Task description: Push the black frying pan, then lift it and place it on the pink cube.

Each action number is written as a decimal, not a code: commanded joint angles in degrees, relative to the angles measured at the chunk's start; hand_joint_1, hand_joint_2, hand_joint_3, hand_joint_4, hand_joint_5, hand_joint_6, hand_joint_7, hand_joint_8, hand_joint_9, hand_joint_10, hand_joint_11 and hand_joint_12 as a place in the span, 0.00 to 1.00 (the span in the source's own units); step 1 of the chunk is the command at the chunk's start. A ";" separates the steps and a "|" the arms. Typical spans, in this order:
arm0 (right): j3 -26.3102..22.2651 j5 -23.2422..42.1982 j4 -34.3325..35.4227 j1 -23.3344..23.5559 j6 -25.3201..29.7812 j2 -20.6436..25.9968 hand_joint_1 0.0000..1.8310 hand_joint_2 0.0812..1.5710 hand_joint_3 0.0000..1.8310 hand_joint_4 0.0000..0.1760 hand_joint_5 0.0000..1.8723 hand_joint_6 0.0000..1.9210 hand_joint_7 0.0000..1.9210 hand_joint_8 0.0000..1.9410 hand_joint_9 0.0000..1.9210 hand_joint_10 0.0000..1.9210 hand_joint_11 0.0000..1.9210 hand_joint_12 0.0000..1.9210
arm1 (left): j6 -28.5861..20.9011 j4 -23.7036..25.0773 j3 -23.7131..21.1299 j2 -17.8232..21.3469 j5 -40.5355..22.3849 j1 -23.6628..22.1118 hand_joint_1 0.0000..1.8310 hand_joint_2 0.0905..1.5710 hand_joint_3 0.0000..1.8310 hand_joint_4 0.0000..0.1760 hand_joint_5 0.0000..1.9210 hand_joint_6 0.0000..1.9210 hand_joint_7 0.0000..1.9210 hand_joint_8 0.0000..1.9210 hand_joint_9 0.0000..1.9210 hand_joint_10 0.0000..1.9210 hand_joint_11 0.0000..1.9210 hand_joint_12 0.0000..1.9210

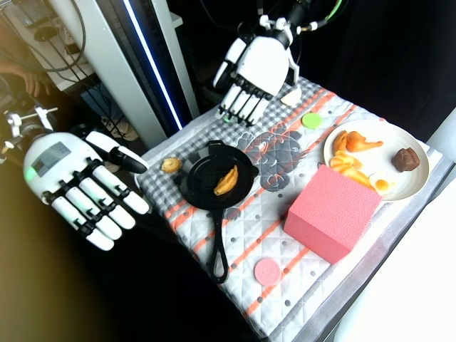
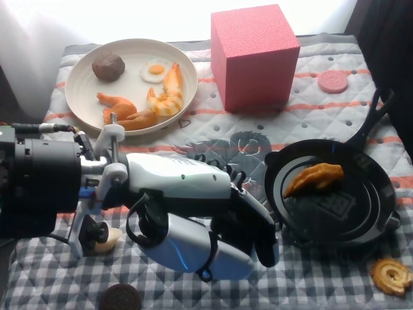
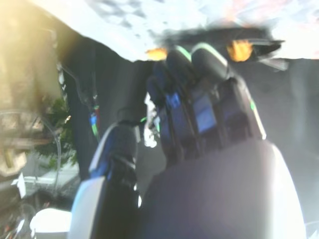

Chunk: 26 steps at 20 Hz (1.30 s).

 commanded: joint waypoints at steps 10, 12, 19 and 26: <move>0.20 7.33 -0.03 -0.08 0.14 0.04 0.11 0.79 0.00 0.16 0.00 0.00 0.00 0.00 0.00 0.00 0.00 0.22 | -4.38 -3.38 2.46 -3.40 -5.68 1.62 0.25 0.83 0.00 0.00 0.26 0.24 0.33 0.33 0.36 0.47 0.13 0.79; 0.20 7.33 0.03 -0.08 0.14 0.00 0.11 0.79 0.00 0.07 0.00 0.00 0.00 0.00 0.00 0.00 0.00 0.22 | -4.38 -5.06 3.33 -3.93 -5.53 2.03 0.26 0.84 0.00 0.00 0.29 0.11 0.34 0.21 0.36 0.39 0.10 0.74; 0.20 7.34 0.18 -0.09 0.14 -0.06 0.11 0.79 0.00 0.12 0.00 0.00 0.00 0.00 0.00 0.00 0.00 0.23 | -3.93 -6.70 4.45 -4.89 -4.30 2.73 0.30 0.94 0.01 0.00 0.23 0.00 0.22 0.00 0.23 0.04 0.00 0.53; 0.17 7.34 0.29 -0.29 0.14 -0.08 0.13 0.79 0.00 0.13 0.00 0.00 0.00 0.00 0.00 0.00 0.00 0.29 | -4.74 -5.73 3.95 -3.81 -4.95 3.20 0.37 0.92 0.01 0.22 0.24 0.73 0.40 0.07 0.41 0.12 0.06 0.70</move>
